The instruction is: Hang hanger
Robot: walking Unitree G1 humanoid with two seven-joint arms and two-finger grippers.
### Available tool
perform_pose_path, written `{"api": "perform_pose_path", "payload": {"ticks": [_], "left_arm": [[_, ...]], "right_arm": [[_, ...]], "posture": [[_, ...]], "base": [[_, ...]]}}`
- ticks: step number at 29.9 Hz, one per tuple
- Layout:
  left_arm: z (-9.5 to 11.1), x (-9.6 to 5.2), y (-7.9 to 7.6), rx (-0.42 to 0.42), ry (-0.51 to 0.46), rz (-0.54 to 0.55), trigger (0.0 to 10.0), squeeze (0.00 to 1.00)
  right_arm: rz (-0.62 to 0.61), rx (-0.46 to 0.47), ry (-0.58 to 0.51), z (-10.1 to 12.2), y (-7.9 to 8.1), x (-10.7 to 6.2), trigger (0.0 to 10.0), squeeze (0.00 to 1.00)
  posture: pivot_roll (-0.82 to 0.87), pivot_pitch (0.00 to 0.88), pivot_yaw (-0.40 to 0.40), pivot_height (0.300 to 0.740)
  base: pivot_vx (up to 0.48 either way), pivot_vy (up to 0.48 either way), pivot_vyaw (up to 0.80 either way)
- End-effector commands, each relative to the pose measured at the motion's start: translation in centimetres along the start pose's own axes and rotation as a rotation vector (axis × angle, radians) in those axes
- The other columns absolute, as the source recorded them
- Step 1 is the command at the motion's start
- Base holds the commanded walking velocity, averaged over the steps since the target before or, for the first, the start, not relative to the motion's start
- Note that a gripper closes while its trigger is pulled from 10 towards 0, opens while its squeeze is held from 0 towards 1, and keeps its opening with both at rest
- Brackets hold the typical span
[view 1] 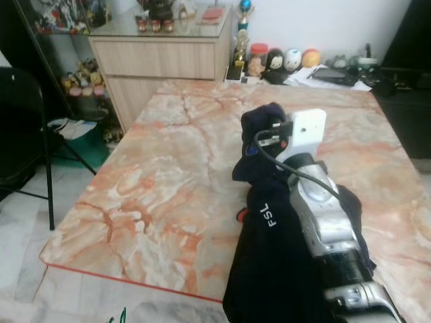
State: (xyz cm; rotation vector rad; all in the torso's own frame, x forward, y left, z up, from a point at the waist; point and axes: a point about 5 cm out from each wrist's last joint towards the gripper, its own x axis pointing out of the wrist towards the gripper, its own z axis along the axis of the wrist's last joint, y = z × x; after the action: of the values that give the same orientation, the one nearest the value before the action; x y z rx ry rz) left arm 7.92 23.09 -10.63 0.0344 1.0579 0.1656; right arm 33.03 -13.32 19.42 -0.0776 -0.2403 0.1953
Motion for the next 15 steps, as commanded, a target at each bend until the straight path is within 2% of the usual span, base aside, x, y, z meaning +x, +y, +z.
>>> {"api": "perform_pose_path", "payload": {"ticks": [1,4,6,7,13,15], "left_arm": [[-0.1,0.0,0.2,0.012,0.004,0.002,10.0,0.00],[-0.2,-0.1,0.4,0.023,0.006,-0.002,10.0,0.00],[-0.3,-0.1,0.4,0.026,0.012,-0.011,10.0,0.00],[-0.4,-0.2,0.4,0.028,0.013,-0.012,10.0,0.00],[-0.6,-0.3,0.5,0.033,0.020,-0.013,10.0,0.00],[-0.4,-0.1,0.3,0.036,0.015,-0.015,10.0,0.00]], "right_arm": [[0.006,-0.014,-0.008,0.8,0.0,0.0,10.0,0.00],[-0.066,-0.059,0.029,0.5,-1.8,-2.8,10.0,0.00],[-0.091,-0.076,0.136,-1.4,-2.5,-5.5,10.0,0.00],[-0.093,-0.075,0.166,-2.1,-2.5,-6.2,10.0,0.00],[-0.113,-0.084,0.305,-4.6,-2.9,-9.1,10.0,0.00],[-0.100,-0.073,0.340,-4.9,-2.6,-9.7,10.0,0.00]], "posture": [[-0.10,0.000,0.035,0.740],[-0.11,0.000,0.032,0.740],[-0.11,0.000,0.028,0.740],[-0.11,0.000,0.029,0.740],[-0.11,0.000,0.031,0.740],[-0.11,0.000,0.031,0.740]], "base": [[0.000,0.000,0.00],[0.000,0.000,0.00],[0.000,0.000,0.00],[0.000,0.000,0.00],[0.000,0.000,0.00],[0.000,0.000,0.00]]}}
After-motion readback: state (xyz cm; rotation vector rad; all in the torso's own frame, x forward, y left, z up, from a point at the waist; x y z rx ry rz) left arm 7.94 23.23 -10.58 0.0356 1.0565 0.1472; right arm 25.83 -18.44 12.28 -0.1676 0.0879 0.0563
